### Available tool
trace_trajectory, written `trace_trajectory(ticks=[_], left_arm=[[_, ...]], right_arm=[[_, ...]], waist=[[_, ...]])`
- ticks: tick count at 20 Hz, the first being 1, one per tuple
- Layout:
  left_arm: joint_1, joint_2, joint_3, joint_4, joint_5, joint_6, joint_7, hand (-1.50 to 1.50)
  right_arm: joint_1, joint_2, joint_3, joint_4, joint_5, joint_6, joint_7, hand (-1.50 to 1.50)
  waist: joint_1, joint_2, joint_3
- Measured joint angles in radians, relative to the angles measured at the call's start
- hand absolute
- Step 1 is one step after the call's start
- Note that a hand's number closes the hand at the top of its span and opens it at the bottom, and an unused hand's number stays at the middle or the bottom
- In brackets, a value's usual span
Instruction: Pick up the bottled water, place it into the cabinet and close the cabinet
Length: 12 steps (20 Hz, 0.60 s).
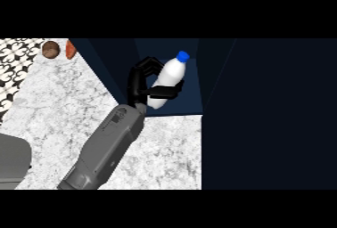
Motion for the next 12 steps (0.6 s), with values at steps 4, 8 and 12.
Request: trace_trajectory(ticks=[4,8,12], left_arm=[[-0.071,0.002,0.042,0.124,0.011,-0.006,-0.069,1.5],[-0.143,0.001,0.059,0.22,0.023,0.016,-0.107,1.5],[-0.216,0.0,0.071,0.318,0.017,0.03,-0.136,-1.5]], right_arm=[[0.012,-0.012,-0.022,0.005,-0.011,0.027,-0.01,-1.5],[0.015,-0.018,-0.029,0.007,-0.022,0.038,-0.016,-1.5],[0.003,-0.022,-0.026,0.012,-0.031,0.04,-0.014,-1.5]], waist=[[-0.008,0.002,0.0],[-0.016,0.004,0.0],[-0.02,0.007,0.0]])
